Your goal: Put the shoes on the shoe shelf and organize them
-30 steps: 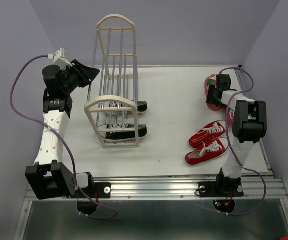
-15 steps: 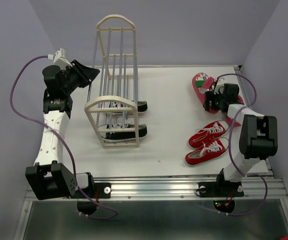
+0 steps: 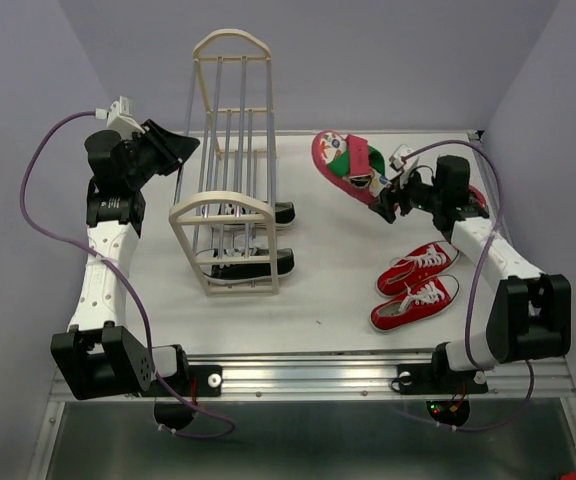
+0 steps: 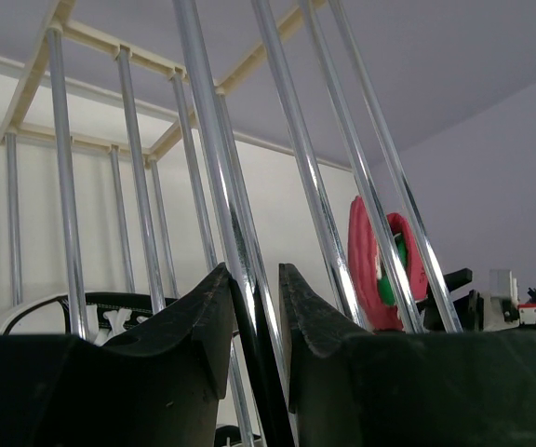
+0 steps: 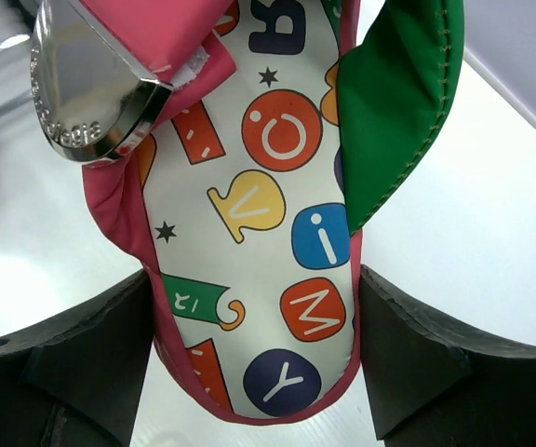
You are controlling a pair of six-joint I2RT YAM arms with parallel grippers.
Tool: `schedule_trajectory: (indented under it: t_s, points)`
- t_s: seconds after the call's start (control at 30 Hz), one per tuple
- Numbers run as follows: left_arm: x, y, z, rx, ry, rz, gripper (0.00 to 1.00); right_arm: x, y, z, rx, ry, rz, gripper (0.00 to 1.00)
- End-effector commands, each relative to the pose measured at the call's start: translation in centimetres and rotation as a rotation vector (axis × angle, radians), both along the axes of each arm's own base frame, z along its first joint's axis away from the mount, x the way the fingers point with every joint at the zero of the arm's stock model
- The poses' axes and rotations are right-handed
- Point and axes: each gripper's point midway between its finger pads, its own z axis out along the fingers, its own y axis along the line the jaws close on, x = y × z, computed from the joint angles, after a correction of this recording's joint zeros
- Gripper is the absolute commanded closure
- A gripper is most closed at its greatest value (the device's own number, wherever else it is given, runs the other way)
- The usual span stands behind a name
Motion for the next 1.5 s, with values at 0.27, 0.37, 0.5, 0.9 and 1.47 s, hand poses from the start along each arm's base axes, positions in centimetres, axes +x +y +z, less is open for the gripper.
schedule_trajectory:
  t_s: [0.27,0.37,0.5,0.9,1.47]
  points:
    - [-0.1,-0.3,-1.2,0.091,-0.023,-0.031,0.77,-3.2,11.3,5.2,-0.017,-0.047,0.44,0.99]
    - [0.1,-0.5,-1.4,0.09,-0.017,-0.04,0.77,-4.4,13.1,5.7,-0.032,-0.032,0.496,0.99]
    - [0.3,-0.8,-1.4,0.091,-0.016,-0.048,0.77,-5.2,15.0,6.7,-0.024,0.008,0.538,0.99]
    - [0.6,-1.1,-1.1,0.093,-0.025,-0.057,0.77,-8.4,21.5,6.9,-0.075,0.116,0.66,0.99]
    - [0.6,-1.6,-1.2,0.092,-0.023,-0.07,0.77,-11.0,26.9,8.7,-0.11,0.038,0.796,0.94]
